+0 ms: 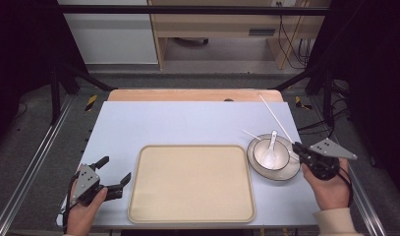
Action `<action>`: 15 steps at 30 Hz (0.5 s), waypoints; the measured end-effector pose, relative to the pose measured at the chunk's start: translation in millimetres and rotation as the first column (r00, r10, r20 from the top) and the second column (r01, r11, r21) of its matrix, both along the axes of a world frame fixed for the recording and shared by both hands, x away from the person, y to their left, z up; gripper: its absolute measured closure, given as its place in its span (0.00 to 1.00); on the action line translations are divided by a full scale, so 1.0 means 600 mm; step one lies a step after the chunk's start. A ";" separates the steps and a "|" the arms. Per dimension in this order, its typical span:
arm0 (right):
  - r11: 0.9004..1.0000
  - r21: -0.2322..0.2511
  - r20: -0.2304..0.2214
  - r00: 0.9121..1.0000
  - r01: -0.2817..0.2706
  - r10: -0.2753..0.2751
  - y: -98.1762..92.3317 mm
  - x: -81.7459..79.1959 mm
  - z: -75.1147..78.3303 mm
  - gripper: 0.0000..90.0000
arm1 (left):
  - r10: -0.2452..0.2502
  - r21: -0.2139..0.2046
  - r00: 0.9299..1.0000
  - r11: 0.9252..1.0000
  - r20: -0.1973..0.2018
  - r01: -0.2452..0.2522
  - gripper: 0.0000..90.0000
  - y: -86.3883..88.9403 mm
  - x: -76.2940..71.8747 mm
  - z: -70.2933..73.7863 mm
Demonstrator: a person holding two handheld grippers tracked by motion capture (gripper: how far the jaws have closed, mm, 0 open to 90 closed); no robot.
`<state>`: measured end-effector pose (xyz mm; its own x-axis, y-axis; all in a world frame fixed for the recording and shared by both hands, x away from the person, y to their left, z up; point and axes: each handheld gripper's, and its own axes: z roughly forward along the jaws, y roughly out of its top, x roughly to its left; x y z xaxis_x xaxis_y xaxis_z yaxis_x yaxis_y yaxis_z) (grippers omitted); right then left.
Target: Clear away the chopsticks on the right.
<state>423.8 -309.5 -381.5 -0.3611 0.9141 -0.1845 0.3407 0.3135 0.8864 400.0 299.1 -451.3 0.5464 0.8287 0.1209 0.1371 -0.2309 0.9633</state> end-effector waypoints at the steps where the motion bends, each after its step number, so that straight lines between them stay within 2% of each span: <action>1: 1.000 -0.008 0.011 1.000 -0.003 0.003 0.014 -0.010 0.004 0.93 | -0.001 -0.002 1.000 1.000 0.000 0.001 0.07 0.000 0.000 0.000; 2: 1.000 -0.008 0.011 1.000 -0.003 0.003 0.014 -0.010 0.004 0.93 | -0.001 -0.002 1.000 1.000 0.000 0.001 0.06 0.000 0.000 0.000; 3: 1.000 -0.010 0.009 1.000 -0.012 0.012 0.041 -0.027 0.006 0.93 | -0.002 -0.013 1.000 1.000 -0.001 0.002 0.06 0.001 0.000 0.000; 8: 0.998 -0.036 -0.023 0.999 -0.048 0.047 0.104 -0.052 -0.001 0.93 | 0.002 -0.035 1.000 0.999 -0.007 -0.002 0.06 0.008 0.000 0.001; 11: 0.998 -0.008 -0.037 0.997 -0.060 0.060 0.120 -0.059 -0.008 0.93 | 0.011 -0.035 1.000 0.999 -0.007 -0.011 0.07 0.010 0.000 0.001; 15: 0.997 0.030 -0.082 0.994 -0.066 0.069 0.149 -0.067 -0.034 0.93 | 0.023 -0.051 1.000 0.998 -0.014 -0.024 0.07 0.014 0.003 0.000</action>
<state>383.6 -220.0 -402.0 -0.4351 0.8914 -0.1267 0.3924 0.3144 0.8644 401.9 307.8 -451.4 0.5281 0.8462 0.0712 0.1545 -0.1782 0.9718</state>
